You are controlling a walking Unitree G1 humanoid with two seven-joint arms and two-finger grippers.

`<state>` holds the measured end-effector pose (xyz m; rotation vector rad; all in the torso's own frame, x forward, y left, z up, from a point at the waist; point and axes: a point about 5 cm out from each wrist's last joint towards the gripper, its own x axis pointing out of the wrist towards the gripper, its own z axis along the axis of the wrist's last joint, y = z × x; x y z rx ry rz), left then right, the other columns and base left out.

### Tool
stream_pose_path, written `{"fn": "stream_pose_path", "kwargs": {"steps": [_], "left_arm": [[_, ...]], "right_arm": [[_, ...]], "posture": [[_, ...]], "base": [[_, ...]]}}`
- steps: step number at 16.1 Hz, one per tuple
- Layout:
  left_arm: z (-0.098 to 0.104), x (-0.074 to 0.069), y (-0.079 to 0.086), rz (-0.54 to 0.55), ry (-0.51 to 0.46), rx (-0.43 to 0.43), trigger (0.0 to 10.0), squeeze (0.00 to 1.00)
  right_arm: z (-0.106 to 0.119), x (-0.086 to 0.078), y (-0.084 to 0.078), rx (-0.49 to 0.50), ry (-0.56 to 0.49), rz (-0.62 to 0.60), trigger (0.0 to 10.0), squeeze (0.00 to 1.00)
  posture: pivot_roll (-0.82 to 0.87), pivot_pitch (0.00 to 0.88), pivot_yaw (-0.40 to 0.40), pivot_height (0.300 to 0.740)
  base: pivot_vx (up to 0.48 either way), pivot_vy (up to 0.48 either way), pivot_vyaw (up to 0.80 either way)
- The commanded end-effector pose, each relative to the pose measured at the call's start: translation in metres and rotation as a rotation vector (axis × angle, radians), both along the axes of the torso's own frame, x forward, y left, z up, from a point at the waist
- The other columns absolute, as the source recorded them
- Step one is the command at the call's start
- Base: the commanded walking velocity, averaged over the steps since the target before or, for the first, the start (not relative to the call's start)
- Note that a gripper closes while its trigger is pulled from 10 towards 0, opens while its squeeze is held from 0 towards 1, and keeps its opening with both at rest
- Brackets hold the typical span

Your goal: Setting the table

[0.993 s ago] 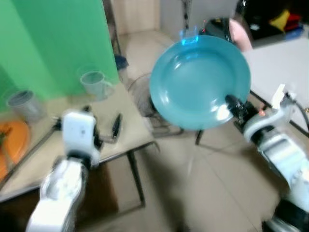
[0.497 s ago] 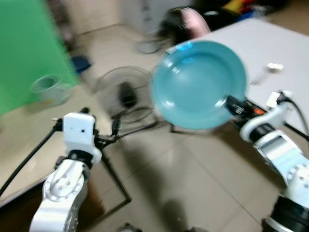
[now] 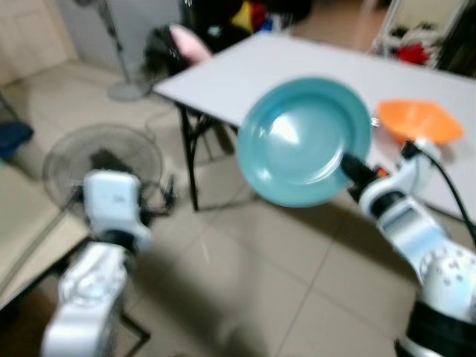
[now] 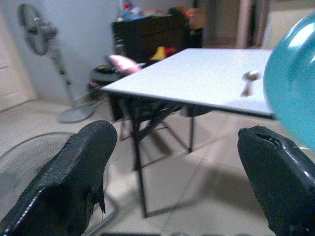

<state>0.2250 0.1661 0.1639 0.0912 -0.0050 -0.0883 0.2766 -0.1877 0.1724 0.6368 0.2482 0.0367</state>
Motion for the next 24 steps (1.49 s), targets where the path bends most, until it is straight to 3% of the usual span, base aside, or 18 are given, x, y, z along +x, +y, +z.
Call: {"fn": "stream_pose_path", "kwargs": {"steps": [1,8,11,15,24], "left_arm": [[0.006,0.001,0.007,0.028,-0.027,0.022,10.0,0.00],[0.006,0.000,0.011,0.045,-0.024,0.021,10.0,0.00],[0.006,0.001,0.018,0.065,-0.023,0.030,10.0,0.00],[0.005,0.005,0.017,0.055,-0.020,0.005,10.0,0.00],[0.003,0.008,0.016,0.068,-0.013,-0.013,10.0,0.00]], "right_arm": [[0.012,0.005,0.008,0.003,-0.065,0.030,10.0,0.00],[0.010,0.011,0.019,-0.062,-0.071,0.076,10.0,0.00],[0.002,0.011,0.038,-0.041,-0.052,0.162,10.0,0.00],[-0.008,0.008,0.040,-0.019,-0.032,0.174,10.0,0.00],[-0.003,0.009,0.041,0.007,-0.081,0.178,10.0,0.00]], "posture": [[-0.10,0.011,0.030,0.740],[-0.09,0.009,0.022,0.740],[-0.08,0.000,0.018,0.740],[-0.09,0.000,0.035,0.740],[-0.09,0.000,0.028,0.740]], "base": [[0.326,0.000,-0.76],[0.327,0.000,0.00],[0.328,0.000,0.00],[0.357,0.000,0.00],[0.377,0.000,0.00]]}}
